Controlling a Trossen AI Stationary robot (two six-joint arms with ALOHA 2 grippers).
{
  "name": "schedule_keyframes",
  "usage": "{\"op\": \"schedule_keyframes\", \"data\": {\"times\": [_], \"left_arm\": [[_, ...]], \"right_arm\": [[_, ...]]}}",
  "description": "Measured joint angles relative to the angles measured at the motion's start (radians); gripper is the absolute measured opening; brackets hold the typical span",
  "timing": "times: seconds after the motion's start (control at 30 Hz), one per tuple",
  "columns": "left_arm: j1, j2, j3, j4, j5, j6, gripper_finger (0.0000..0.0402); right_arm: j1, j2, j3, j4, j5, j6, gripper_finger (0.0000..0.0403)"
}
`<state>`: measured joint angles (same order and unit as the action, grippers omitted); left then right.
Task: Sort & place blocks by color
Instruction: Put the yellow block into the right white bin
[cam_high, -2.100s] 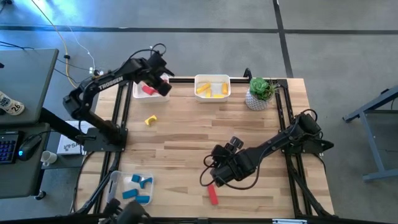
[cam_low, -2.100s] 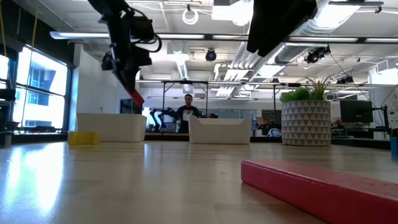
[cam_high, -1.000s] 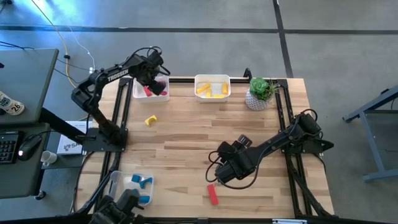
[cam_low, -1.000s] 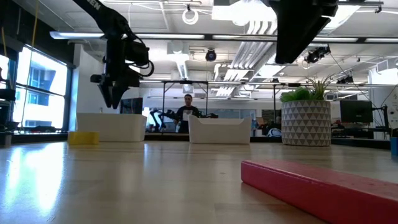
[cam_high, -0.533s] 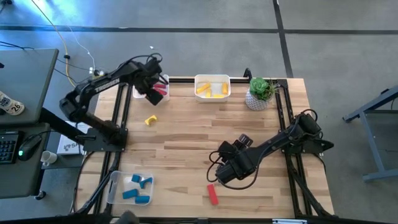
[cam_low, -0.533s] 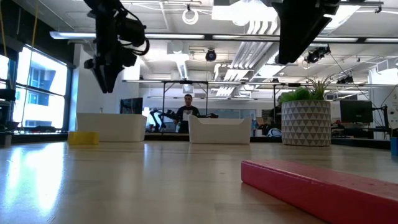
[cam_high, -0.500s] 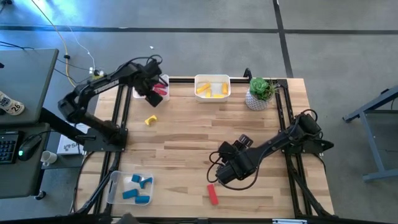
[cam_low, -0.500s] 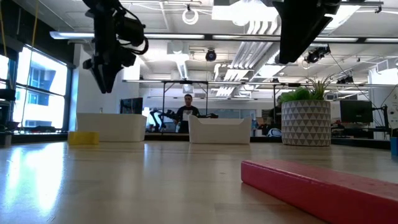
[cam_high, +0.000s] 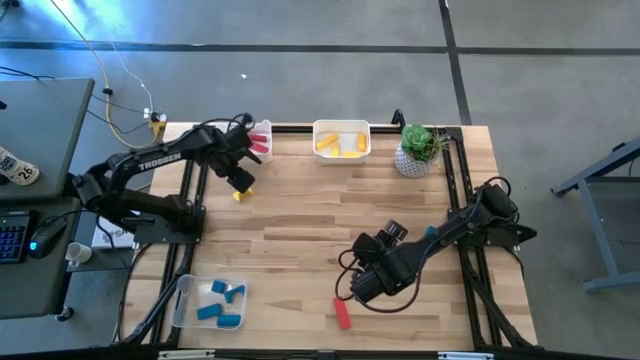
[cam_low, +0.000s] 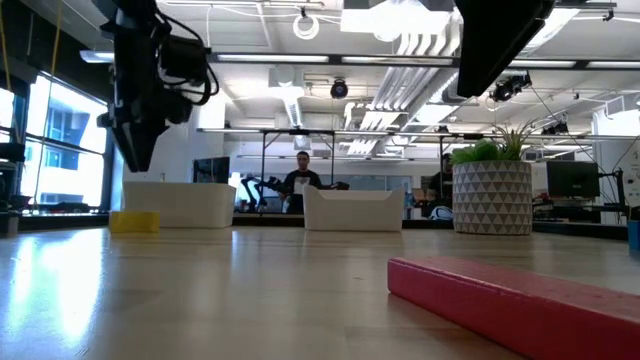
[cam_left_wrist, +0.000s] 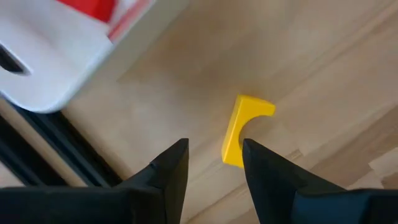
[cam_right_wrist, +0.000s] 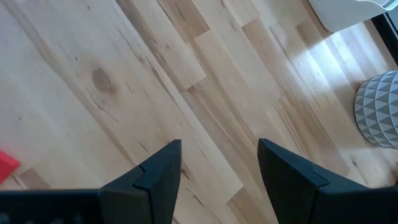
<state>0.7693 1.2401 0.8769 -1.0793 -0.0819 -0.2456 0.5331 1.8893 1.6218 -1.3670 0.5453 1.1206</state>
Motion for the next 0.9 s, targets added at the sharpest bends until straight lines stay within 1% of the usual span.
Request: {"op": "schedule_keyframes", "data": {"times": [0.2,0.5,0.9], "left_arm": [[-0.026,0.0,-0.101,0.086,0.048,-0.006,0.0138],[-0.072,0.001,-0.182,0.162,0.049,-0.015,0.0137],[-0.098,0.061,-0.195,0.226,0.045,-0.066,0.0136]], "right_arm": [[0.0,0.0,0.0,0.0,0.003,-0.017,0.0197],[-0.003,0.0,0.0,0.0,0.004,-0.029,0.0197],[-0.002,0.0,0.0,0.0,0.013,-0.029,0.0197]]}}
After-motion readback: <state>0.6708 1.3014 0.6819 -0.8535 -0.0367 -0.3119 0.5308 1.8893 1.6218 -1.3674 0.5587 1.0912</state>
